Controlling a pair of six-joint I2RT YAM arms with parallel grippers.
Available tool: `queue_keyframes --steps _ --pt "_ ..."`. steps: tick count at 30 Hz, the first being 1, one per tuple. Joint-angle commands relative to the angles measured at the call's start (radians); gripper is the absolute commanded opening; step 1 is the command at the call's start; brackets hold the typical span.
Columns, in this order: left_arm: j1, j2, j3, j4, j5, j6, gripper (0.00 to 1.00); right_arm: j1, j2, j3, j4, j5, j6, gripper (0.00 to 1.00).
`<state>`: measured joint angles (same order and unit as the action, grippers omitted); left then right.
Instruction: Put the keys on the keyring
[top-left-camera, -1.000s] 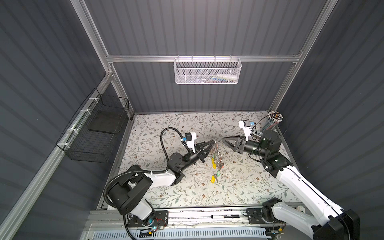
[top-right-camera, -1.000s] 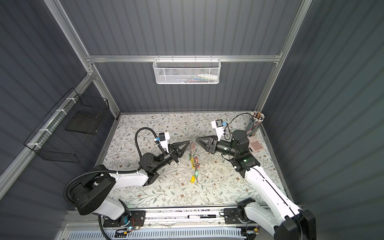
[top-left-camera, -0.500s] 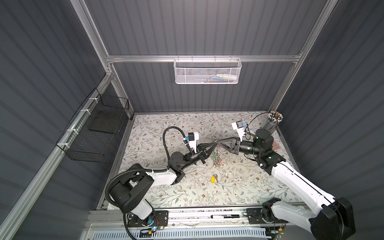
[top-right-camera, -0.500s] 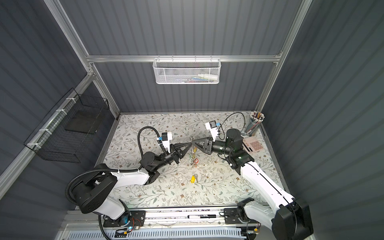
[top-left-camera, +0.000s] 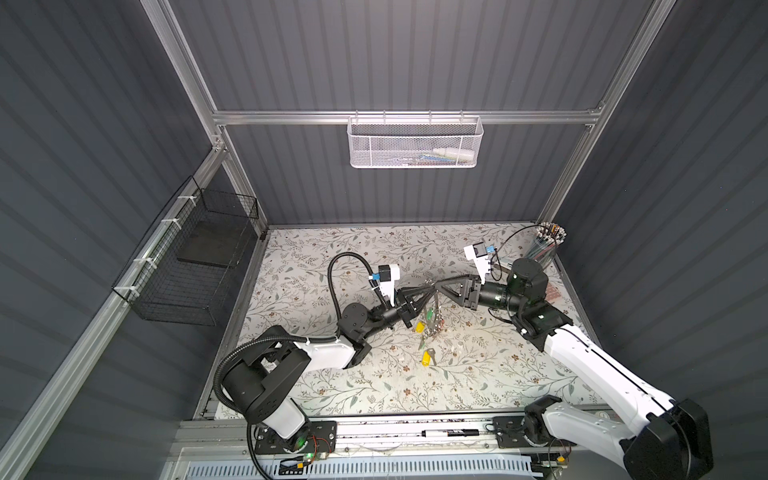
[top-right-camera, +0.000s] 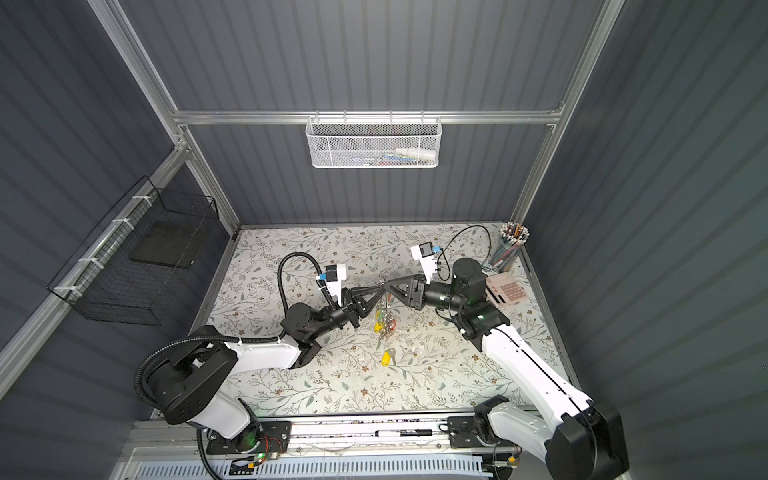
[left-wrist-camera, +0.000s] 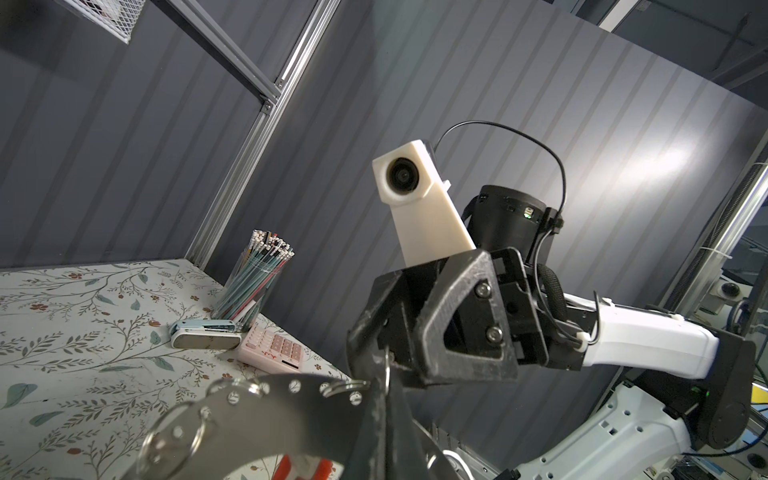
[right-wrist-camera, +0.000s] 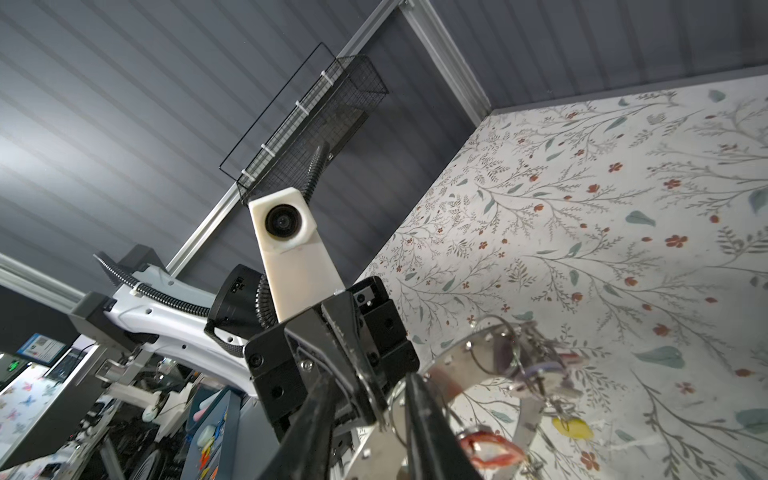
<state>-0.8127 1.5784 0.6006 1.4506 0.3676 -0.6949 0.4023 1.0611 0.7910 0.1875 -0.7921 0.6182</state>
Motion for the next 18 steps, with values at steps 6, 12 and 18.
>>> queue_keyframes --steps 6,12,18 --pt "0.000 -0.108 0.045 -0.290 -0.069 0.379 0.00 -0.006 -0.078 0.248 -0.641 0.509 0.125 0.36" --pt "-0.002 -0.163 0.073 -0.479 -0.124 0.639 0.00 0.004 -0.022 0.330 -0.757 0.473 0.291 0.40" --pt "-0.020 -0.163 0.094 -0.555 -0.141 0.810 0.00 0.019 0.094 0.421 -0.851 0.467 0.413 0.44"
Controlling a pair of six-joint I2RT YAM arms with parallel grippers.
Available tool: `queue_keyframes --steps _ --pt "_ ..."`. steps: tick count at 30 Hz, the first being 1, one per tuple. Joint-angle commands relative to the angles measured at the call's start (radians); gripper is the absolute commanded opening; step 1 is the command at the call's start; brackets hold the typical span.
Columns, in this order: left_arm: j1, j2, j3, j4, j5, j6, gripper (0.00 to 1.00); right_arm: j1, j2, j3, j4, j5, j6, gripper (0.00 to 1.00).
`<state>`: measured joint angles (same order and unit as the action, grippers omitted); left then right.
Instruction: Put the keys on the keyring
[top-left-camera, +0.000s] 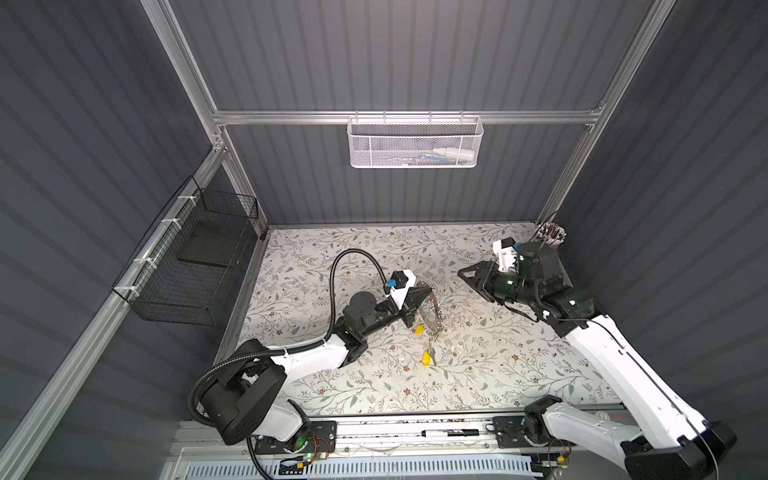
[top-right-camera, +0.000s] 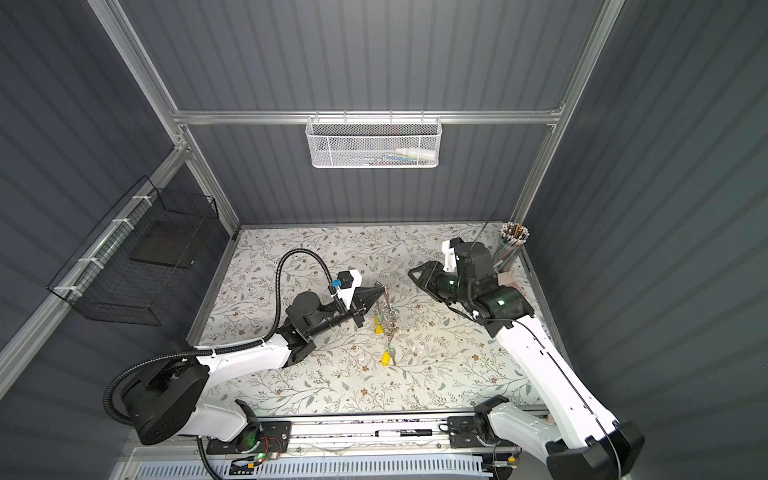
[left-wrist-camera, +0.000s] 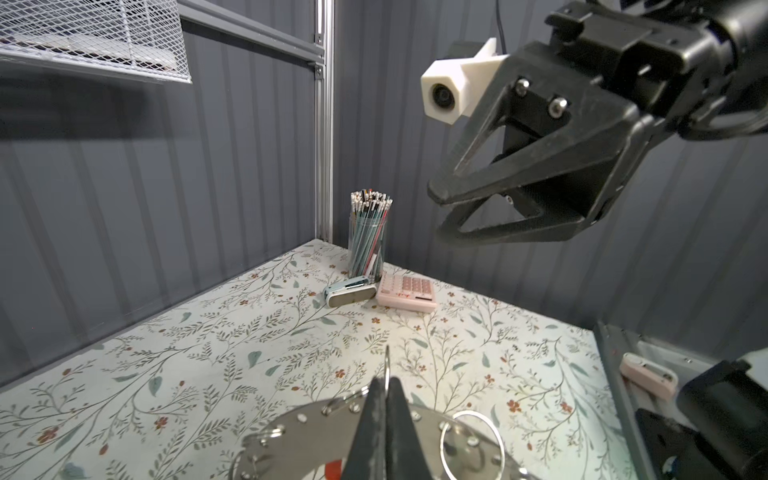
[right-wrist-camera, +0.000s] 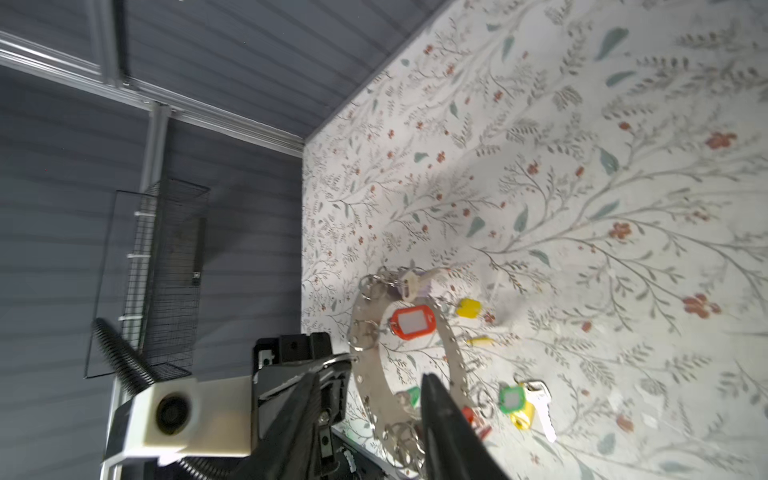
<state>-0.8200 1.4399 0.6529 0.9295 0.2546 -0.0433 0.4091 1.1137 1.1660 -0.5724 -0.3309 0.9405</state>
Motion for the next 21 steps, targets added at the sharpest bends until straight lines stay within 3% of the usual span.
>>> queue_keyframes --steps 1,10,18,21 --pt "-0.015 -0.020 0.045 -0.041 -0.030 0.188 0.00 0.020 0.061 0.061 -0.103 0.006 0.106 0.44" --pt "-0.058 0.008 0.052 -0.087 -0.082 0.374 0.00 0.063 0.160 0.098 -0.124 -0.057 0.200 0.37" --pt "-0.096 0.036 0.056 -0.078 -0.133 0.427 0.00 0.086 0.187 0.058 -0.070 -0.094 0.251 0.25" --pt "-0.100 0.045 0.056 -0.060 -0.181 0.423 0.00 0.089 0.189 0.058 -0.084 -0.080 0.252 0.25"
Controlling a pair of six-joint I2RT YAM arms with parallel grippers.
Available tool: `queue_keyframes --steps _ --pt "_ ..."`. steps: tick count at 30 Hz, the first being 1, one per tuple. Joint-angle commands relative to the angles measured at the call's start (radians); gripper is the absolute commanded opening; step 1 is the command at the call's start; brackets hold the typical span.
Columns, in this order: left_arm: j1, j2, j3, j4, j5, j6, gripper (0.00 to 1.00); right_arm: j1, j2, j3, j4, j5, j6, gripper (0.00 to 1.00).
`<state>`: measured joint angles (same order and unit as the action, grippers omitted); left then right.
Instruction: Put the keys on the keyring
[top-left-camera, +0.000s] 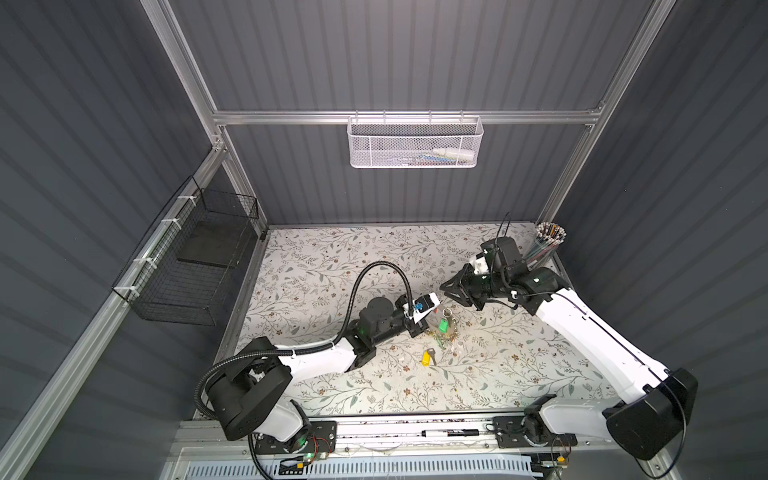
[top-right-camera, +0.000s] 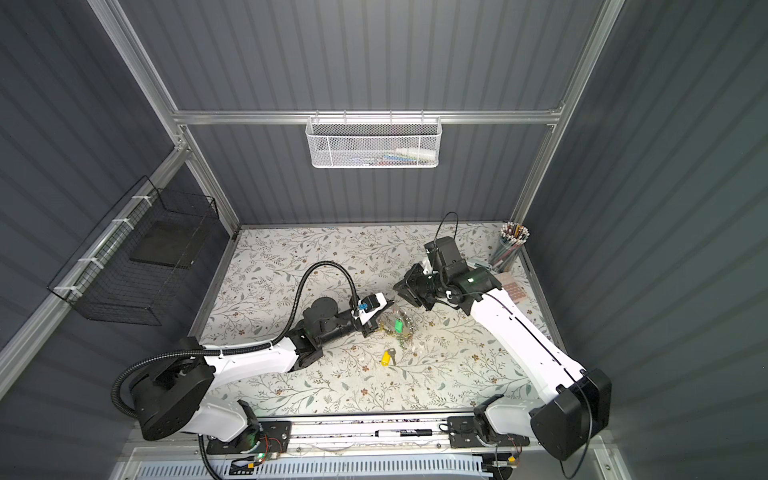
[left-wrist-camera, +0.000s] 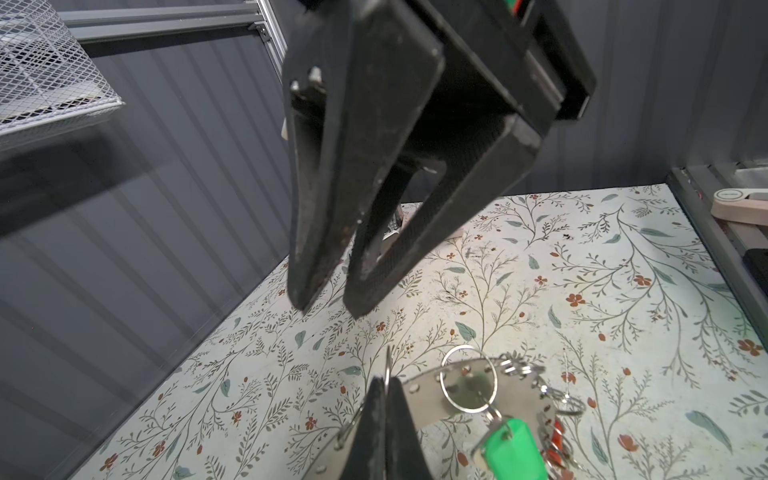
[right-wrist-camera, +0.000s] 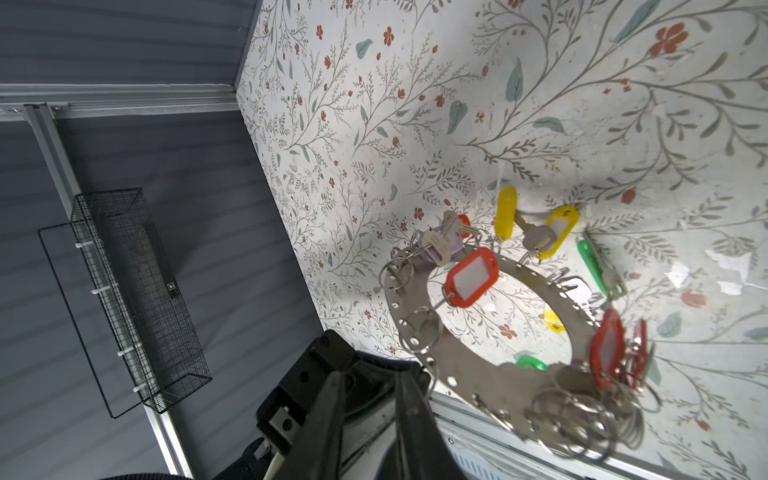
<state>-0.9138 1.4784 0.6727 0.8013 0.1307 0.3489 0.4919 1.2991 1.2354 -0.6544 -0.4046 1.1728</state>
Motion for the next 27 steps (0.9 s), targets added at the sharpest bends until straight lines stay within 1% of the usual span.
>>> queue_keyframes --steps 1,5,9,13,16,20,24,27 --pt "-0.009 0.009 0.033 0.082 -0.067 0.028 0.00 0.009 0.003 -0.013 -0.012 0.002 0.020 0.25" --pt "-0.027 0.017 0.034 0.096 -0.089 0.035 0.00 0.013 0.003 -0.036 -0.002 0.006 0.027 0.25" --pt "-0.040 0.026 0.037 0.101 -0.111 0.046 0.00 0.015 -0.008 -0.045 -0.008 0.039 0.028 0.25" --pt "-0.046 0.026 0.037 0.105 -0.115 0.042 0.00 0.015 0.001 -0.049 -0.001 0.036 0.030 0.23" --pt "-0.046 0.030 0.030 0.130 -0.134 0.031 0.00 0.014 0.005 -0.058 0.001 0.042 0.035 0.20" --pt "-0.046 0.029 0.023 0.151 -0.156 0.021 0.00 0.015 0.003 -0.074 0.008 0.048 0.046 0.20" --pt "-0.048 0.031 0.022 0.156 -0.151 0.021 0.00 0.016 0.002 -0.086 0.028 0.041 0.050 0.20" --pt "-0.047 0.032 0.022 0.159 -0.148 0.017 0.00 0.016 0.003 -0.094 0.035 0.041 0.054 0.18"
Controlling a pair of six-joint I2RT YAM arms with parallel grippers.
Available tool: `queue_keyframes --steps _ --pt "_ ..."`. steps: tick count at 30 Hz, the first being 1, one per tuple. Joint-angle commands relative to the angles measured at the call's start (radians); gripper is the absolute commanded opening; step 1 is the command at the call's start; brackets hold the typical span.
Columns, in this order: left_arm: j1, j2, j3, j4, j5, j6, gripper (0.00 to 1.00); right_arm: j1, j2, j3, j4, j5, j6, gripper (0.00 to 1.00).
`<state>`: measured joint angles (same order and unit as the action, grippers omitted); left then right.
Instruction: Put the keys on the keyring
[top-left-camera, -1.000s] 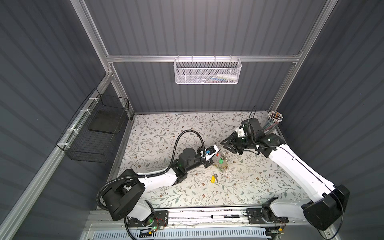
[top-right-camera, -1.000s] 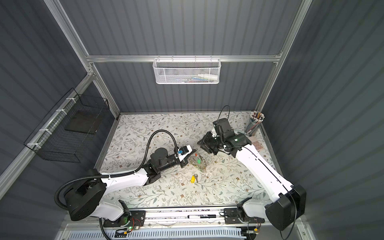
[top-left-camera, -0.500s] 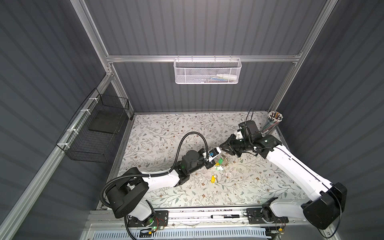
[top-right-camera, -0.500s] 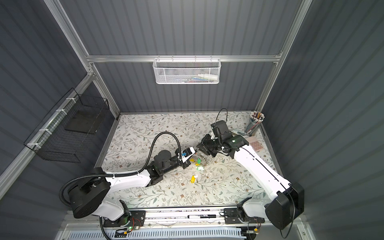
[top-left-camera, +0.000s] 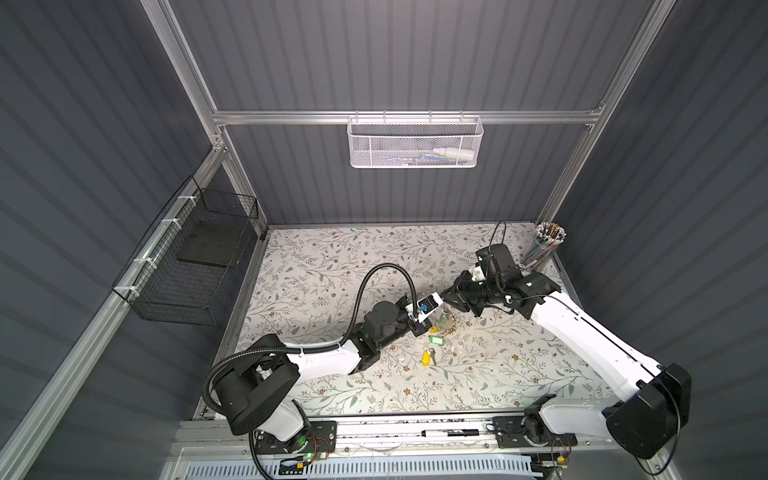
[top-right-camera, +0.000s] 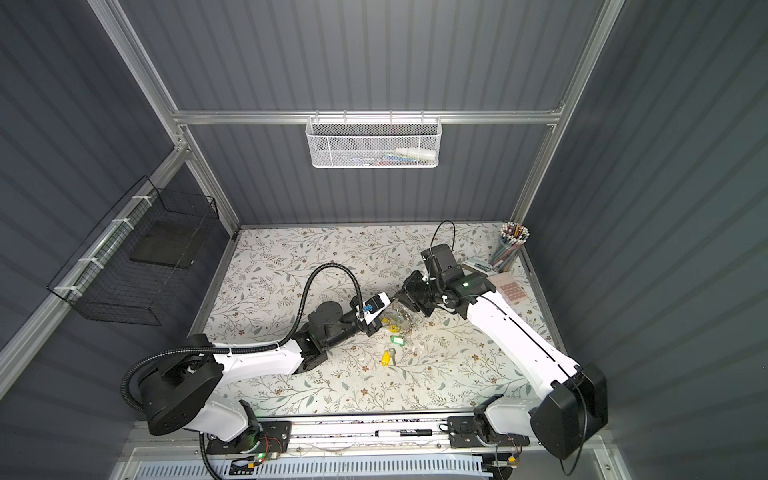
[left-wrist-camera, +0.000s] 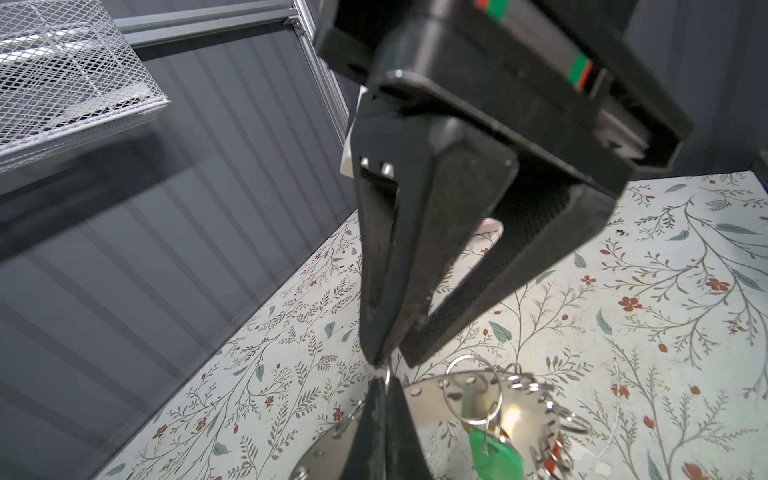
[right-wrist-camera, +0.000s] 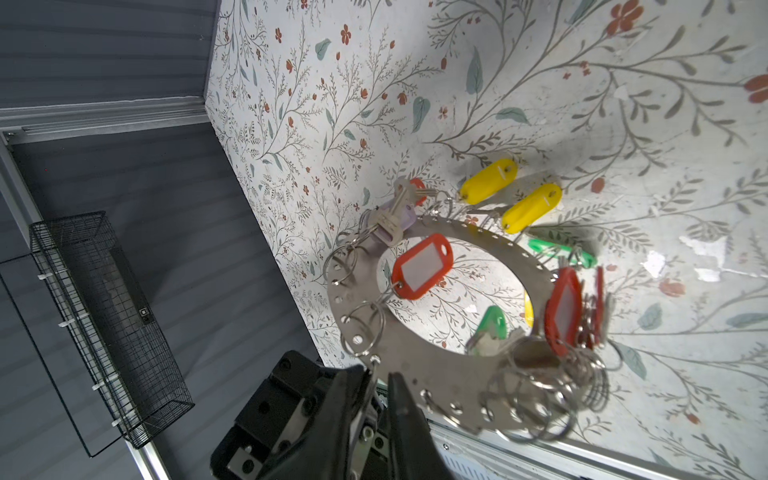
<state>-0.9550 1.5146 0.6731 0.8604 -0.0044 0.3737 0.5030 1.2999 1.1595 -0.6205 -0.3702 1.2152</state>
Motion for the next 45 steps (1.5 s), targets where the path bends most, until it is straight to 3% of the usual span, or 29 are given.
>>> queue_keyframes --steps 1,13,24,28,36,39,42,45 --pt "-0.006 -0.004 0.022 0.098 -0.010 -0.007 0.00 0.005 0.003 -0.021 0.006 0.007 0.014 0.18" --pt "-0.009 0.014 0.026 0.091 -0.025 0.012 0.00 0.006 0.004 -0.040 0.032 -0.004 0.024 0.05" --pt "-0.018 0.041 0.045 0.074 -0.043 0.032 0.00 0.005 -0.007 -0.062 0.049 -0.019 0.025 0.00" --pt "-0.018 0.050 0.039 0.087 -0.033 0.026 0.16 0.006 -0.013 -0.070 0.050 -0.012 0.020 0.00" --pt "-0.018 0.029 0.028 0.081 -0.018 0.006 0.36 0.003 -0.017 -0.054 0.064 0.015 -0.040 0.00" --pt "-0.017 -0.015 0.027 0.023 0.008 -0.012 0.45 -0.002 -0.016 -0.043 0.098 0.011 -0.142 0.00" --pt "-0.004 -0.096 0.026 -0.107 0.058 -0.060 0.54 -0.006 -0.004 -0.013 0.112 -0.020 -0.323 0.00" --pt "0.046 -0.198 0.037 -0.276 0.145 -0.145 0.55 -0.007 -0.008 0.022 0.088 -0.044 -0.492 0.00"
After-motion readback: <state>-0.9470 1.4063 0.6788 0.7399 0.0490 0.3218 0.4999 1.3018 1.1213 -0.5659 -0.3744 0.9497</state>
